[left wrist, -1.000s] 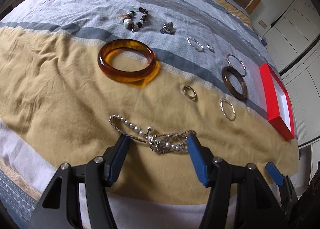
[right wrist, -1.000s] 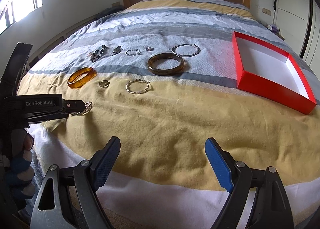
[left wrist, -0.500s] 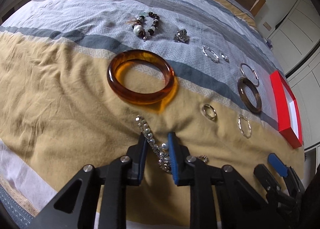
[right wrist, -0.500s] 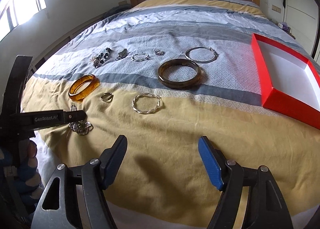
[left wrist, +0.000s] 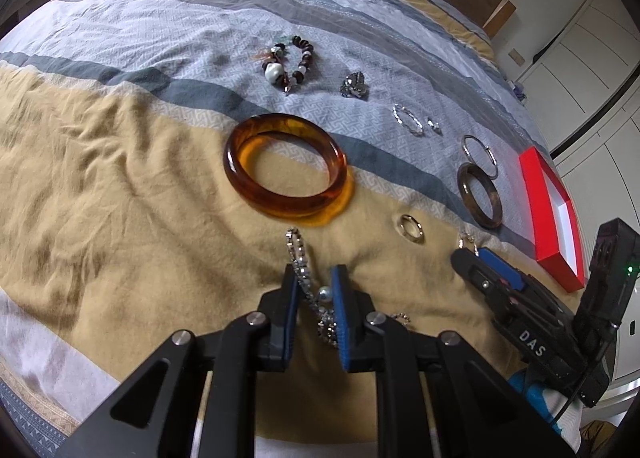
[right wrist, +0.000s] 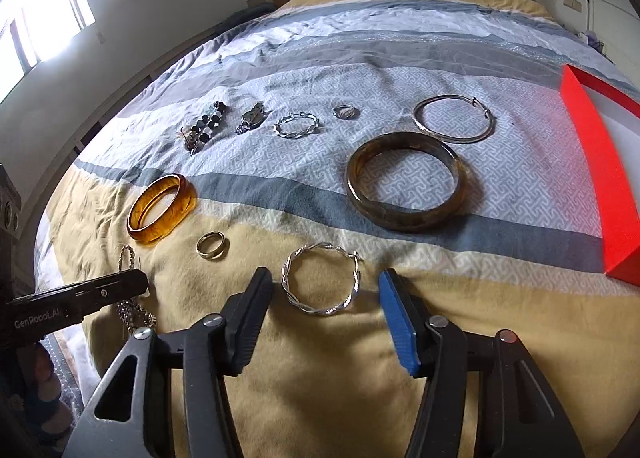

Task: Organize jewelry
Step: 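Grasp the pearl-and-silver chain necklace with the left tool while the right tool grasps the twisted silver hoop bracelet, then carry the necklace in the left tool and bracelet in the right tool into the red box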

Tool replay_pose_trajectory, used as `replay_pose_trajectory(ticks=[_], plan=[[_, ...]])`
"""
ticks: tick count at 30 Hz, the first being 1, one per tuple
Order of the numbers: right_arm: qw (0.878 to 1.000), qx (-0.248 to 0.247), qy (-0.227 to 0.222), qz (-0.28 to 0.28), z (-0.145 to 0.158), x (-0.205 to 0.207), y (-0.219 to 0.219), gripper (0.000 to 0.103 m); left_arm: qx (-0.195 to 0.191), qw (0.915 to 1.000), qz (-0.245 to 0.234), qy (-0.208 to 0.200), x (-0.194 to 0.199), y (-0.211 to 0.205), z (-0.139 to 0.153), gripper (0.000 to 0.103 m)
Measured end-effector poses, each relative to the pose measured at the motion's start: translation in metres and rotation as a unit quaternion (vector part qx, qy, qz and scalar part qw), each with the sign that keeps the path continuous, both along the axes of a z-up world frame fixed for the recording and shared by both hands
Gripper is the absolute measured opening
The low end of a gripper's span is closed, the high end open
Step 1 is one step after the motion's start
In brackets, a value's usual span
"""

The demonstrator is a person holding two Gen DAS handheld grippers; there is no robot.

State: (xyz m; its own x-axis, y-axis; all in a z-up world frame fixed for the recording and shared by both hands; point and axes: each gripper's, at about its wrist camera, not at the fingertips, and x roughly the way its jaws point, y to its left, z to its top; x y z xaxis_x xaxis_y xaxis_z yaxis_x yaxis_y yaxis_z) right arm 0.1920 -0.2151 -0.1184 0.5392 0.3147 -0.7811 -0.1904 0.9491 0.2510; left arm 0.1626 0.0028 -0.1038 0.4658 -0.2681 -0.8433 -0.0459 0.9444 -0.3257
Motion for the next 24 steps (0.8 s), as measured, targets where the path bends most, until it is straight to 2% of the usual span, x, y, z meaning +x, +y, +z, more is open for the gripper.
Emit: replay_pose_trajectory(ticks=[1,7,15,24], plan=[[1.000,0.000,0.004,0.003,-0.002,0.002,0.002,0.041,0.000,1.0000,-0.001,-0.001,-0.001,0.000,0.001,0.015],[1.000,0.004,0.009,0.011,0.003,-0.007,0.002,0.041,0.003,0.9999,-0.007,-0.012,-0.010,-0.002,0.013,0.015],[1.000,0.021,-0.001,0.003,0.028,-0.050,-0.012,0.041,0.018,0.9990,-0.014,-0.039,-0.030,-0.011,0.046,0.014],[0.998,0.022,-0.037,-0.035,0.069,-0.091,-0.065,0.041,0.012,0.9974,-0.048,-0.053,-0.044,-0.049,0.075,0.014]])
